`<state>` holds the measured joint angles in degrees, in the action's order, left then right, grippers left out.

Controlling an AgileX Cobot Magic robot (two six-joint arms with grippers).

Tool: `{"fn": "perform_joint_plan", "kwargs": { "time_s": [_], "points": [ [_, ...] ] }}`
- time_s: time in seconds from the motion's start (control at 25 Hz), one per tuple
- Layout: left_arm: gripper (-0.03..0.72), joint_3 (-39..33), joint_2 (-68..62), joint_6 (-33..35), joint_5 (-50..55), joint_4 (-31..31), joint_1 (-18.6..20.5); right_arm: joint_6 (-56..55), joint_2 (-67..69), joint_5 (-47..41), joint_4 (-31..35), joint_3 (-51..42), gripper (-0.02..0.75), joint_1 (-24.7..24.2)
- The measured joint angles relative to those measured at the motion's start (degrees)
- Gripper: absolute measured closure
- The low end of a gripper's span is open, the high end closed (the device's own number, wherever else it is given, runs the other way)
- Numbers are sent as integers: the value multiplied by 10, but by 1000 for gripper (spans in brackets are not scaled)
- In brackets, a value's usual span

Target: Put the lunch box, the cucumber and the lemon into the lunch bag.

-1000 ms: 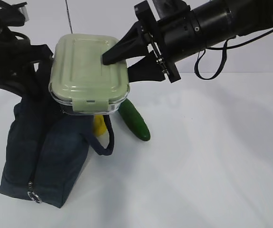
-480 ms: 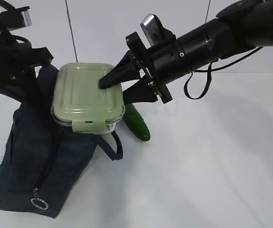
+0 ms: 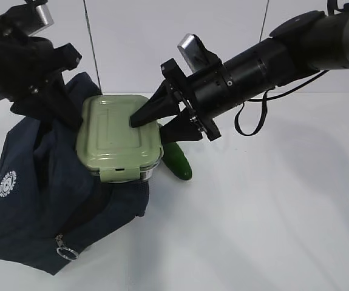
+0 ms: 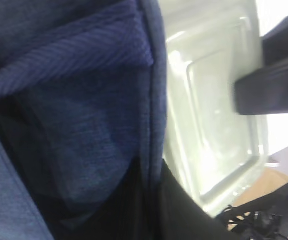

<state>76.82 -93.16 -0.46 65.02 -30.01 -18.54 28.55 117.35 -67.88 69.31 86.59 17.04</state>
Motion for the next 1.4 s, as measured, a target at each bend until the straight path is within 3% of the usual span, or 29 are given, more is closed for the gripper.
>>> {"fn": "perform_joint_plan", "kwargs": {
  "time_s": [0.4,0.76,0.96,1.4],
  "points": [
    [694,0,0,11,-4,-84,0,36,0,10,-5,0,353,21],
    [694,1,0,11,25,-129,0,148,4,10,54,0,353,31],
    [695,2,0,12,34,-138,0,202,4,14,82,0,353,31],
    [695,2,0,12,41,-141,0,212,4,17,84,0,339,31]
  ]
}}
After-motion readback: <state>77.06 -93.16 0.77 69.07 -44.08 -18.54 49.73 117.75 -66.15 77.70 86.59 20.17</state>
